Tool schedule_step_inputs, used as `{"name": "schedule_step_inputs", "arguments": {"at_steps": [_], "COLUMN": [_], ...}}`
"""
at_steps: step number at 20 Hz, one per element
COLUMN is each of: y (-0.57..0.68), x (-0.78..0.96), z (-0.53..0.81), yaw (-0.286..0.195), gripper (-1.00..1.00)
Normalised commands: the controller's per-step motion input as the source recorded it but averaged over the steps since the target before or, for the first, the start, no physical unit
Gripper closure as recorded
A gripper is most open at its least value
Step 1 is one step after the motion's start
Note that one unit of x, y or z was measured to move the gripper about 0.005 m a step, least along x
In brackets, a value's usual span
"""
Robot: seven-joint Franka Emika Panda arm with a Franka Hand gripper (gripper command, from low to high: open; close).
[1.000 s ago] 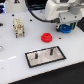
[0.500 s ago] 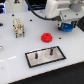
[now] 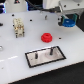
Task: Insert the blue gear onto the right peg, followed by the red gear
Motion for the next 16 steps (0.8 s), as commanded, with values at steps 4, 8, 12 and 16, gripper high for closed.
{"name": "schedule_step_inputs", "arguments": {"at_steps": [4, 8, 12, 16], "y": [-0.38, -0.37, -0.37, -0.35], "x": [0.6, 0.62, 0.63, 0.71], "z": [0.41, 0.38, 0.32, 0.23], "yaw": [0.0, 0.0, 0.0, 0.0], "gripper": [1.0, 1.0, 1.0, 1.0]}}
